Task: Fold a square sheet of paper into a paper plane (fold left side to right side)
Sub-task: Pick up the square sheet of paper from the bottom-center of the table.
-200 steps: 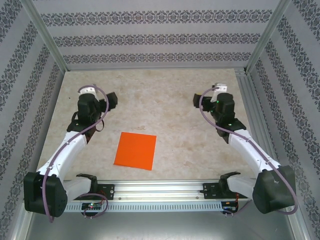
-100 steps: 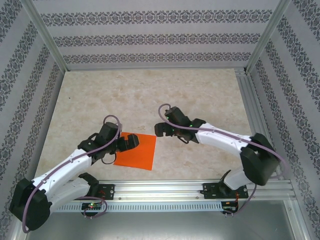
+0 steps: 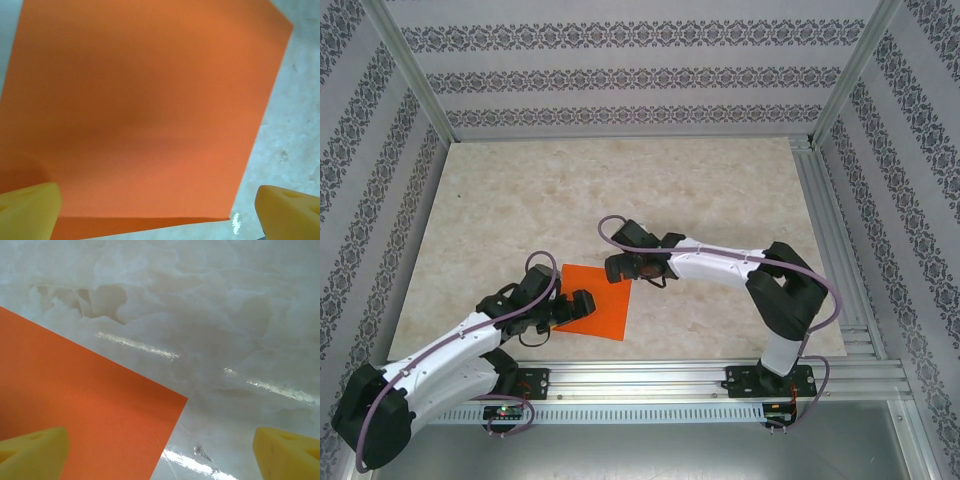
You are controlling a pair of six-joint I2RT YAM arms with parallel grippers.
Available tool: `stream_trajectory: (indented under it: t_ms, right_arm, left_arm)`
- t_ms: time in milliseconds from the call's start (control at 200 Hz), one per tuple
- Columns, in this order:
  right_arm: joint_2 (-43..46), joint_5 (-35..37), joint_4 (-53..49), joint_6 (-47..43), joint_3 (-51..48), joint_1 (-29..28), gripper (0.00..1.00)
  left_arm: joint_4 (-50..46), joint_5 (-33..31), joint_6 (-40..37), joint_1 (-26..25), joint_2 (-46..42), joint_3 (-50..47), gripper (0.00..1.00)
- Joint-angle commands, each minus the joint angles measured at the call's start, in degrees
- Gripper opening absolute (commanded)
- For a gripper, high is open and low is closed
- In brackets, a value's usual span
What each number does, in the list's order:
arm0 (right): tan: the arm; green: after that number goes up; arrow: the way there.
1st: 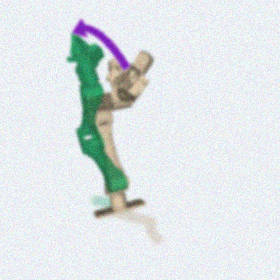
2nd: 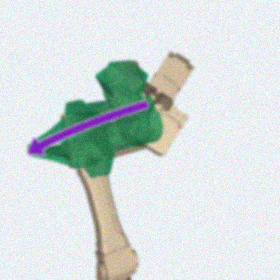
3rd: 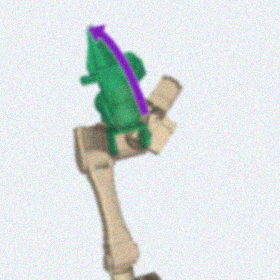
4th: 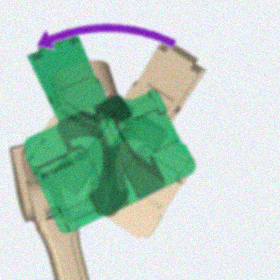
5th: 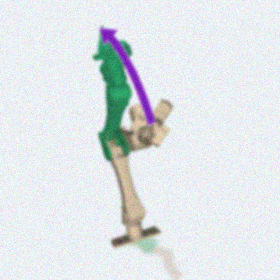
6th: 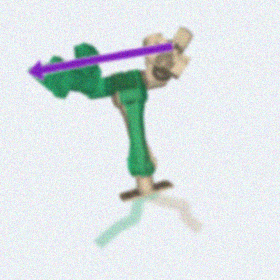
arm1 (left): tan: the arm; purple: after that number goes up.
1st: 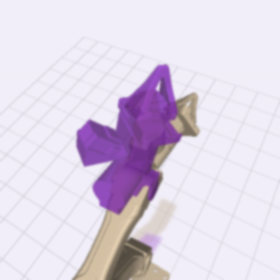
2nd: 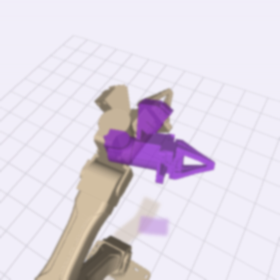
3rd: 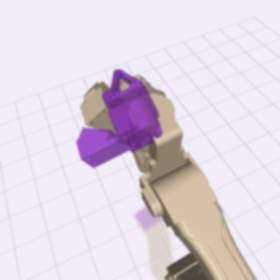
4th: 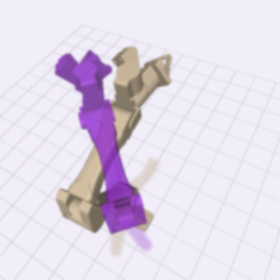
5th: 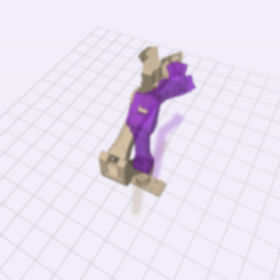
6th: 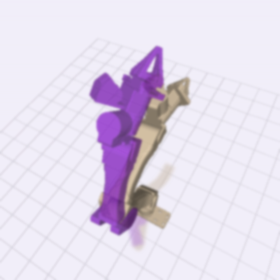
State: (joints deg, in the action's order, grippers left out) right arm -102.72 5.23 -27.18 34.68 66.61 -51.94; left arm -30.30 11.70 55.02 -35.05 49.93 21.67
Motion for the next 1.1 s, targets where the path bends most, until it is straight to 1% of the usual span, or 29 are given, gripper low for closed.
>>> stream_trajectory:
  t_ms: [0, 170, 505, 759, 839, 979, 1099]
  right_arm:
    - [-2.4, -1.5, -0.9, 1.4, 2.7, -1.1, 0.94]
    - [-5.1, -3.6, -0.9, 1.9, 4.2, -1.4, 0.94]
    - [-9.3, -5.5, -2.5, 2.0, 7.0, -2.9, 0.94]
    - [-11.4, -12.9, -0.2, 3.2, 7.9, -3.6, 0.88]
    - [-11.9, -15.2, 0.8, 3.9, 8.1, -3.9, 0.88]
    - [-12.1, -16.5, 0.9, 3.9, 8.9, -4.4, 0.88]
    - [-12.2, -17.9, 0.7, 3.8, 9.5, -4.6, 0.86]
  left_arm:
    - [1.4, 0.4, 2.0, -0.9, -0.2, -1.2, 1.0]
    - [1.0, 0.0, 2.3, -1.1, -0.6, -2.0, 1.0]
    - [1.9, -0.4, 2.9, -1.4, -0.6, -3.3, 1.0]
    - [2.6, -0.7, 3.0, -1.5, -0.5, -3.5, 1.0]
    - [2.7, -0.7, 3.0, -1.6, -0.3, -3.7, 1.0]
    - [2.7, -0.9, 3.2, -1.7, -0.4, -4.1, 1.0]
    - [3.2, -1.1, 3.4, -1.8, -0.4, -4.4, 1.0]
